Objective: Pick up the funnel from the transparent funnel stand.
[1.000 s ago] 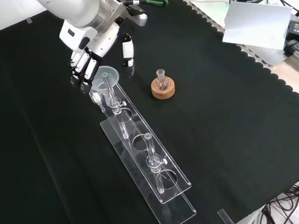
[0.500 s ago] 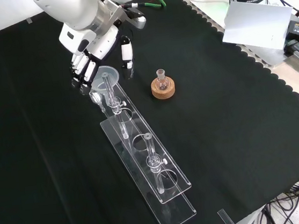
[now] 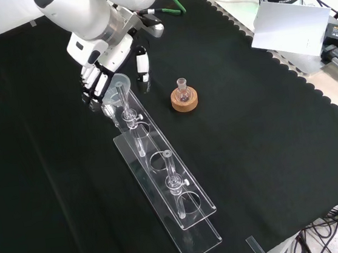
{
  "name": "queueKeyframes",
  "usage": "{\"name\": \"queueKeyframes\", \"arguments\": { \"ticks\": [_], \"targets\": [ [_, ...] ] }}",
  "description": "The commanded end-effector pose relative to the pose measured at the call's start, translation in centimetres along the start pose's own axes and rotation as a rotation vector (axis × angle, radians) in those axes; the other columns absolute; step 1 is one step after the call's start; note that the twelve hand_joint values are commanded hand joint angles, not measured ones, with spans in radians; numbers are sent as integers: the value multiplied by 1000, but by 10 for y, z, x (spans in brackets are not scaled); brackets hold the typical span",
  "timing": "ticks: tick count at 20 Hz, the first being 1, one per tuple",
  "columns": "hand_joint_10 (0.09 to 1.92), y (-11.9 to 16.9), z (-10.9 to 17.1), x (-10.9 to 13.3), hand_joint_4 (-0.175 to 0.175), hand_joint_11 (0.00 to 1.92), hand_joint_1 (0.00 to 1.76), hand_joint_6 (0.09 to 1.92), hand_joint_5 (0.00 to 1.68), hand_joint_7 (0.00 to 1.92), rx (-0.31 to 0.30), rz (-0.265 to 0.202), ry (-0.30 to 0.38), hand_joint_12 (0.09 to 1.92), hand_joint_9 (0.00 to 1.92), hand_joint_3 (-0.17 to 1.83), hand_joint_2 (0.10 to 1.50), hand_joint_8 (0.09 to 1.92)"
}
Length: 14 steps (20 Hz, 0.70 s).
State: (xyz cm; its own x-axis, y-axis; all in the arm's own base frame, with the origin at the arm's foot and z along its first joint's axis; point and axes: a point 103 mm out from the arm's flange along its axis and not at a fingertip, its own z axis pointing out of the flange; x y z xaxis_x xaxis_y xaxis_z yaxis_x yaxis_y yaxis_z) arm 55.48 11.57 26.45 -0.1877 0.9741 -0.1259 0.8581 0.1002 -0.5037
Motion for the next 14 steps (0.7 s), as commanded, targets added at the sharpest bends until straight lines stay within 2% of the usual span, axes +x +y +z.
{"name": "queueKeyframes", "arguments": {
  "ticks": [1,5,14],
  "targets": [
    [870,-2,-3,-1,50,359,774,87,228,0,-22,-9,5,1494,219,-175,865,606],
    [857,-7,-9,-2,48,346,764,87,227,0,-34,-24,10,1493,197,-175,867,585],
    [870,-6,-13,-6,44,310,708,87,192,0,26,-51,23,1505,132,-175,863,468]
  ]
}}
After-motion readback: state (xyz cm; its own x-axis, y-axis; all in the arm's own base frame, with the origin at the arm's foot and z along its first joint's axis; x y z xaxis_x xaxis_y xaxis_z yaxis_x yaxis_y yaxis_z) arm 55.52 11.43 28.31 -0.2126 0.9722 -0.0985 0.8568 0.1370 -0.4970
